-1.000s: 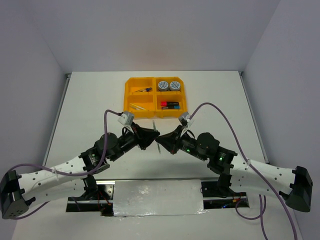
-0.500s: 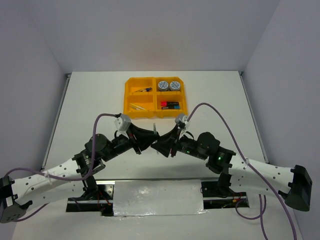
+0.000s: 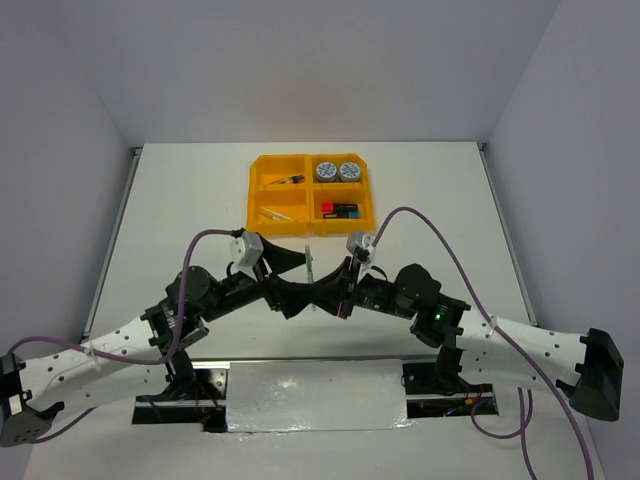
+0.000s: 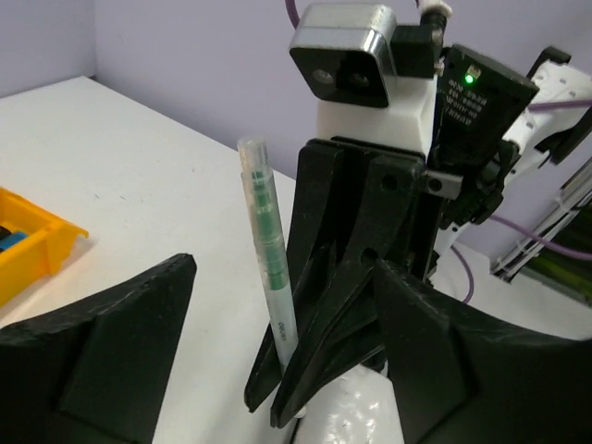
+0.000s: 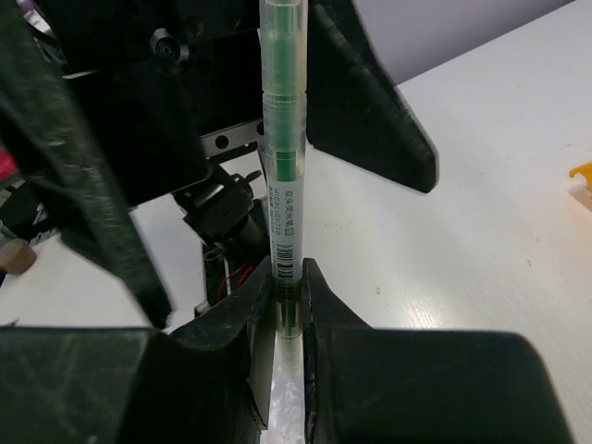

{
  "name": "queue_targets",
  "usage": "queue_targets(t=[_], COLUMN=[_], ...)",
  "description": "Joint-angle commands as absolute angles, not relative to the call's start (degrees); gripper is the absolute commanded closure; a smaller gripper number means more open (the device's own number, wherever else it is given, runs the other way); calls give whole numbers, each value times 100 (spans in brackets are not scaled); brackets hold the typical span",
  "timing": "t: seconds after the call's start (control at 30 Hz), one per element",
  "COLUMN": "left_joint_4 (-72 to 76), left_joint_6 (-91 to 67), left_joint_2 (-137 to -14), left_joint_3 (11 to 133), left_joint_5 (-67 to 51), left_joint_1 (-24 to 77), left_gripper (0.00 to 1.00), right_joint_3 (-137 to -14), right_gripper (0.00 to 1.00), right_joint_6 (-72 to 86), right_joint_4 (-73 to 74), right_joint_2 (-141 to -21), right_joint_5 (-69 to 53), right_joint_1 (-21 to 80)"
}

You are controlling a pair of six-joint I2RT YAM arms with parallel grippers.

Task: Sort the stationery into containers
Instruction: Close the pen cap on the pen.

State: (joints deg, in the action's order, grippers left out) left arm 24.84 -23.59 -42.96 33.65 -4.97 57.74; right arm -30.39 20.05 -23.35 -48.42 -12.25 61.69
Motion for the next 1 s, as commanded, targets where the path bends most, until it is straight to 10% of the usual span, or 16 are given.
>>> queue_targets(t=[0.0, 0.2, 0.63, 0.97], left_joint_4=[2435, 1890, 1020, 870], left_joint_6=[-2215, -2153, -2575, -2733], left_joint_2=[-4298, -4236, -4500, -4623], left_joint_3=[3787, 4446, 5071, 5062], left_joint_5=[-344, 218, 949, 958], left_joint_1=[5792, 5792, 5792, 5792], left_gripper=[7, 1, 46, 56], right_joint_3=[-3235, -3190, -3392, -3489], right_gripper=[100, 100, 100, 100], right_joint_6=[1925, 1837, 1793, 1749], right_joint_4=[-2417, -2294, -2153, -2030], right_joint_2=[-4737, -4860, -5045, -5019], right_joint_5=[-1143, -1134, -1169, -1151], right_joint_1=[6161, 6161, 6170, 6161])
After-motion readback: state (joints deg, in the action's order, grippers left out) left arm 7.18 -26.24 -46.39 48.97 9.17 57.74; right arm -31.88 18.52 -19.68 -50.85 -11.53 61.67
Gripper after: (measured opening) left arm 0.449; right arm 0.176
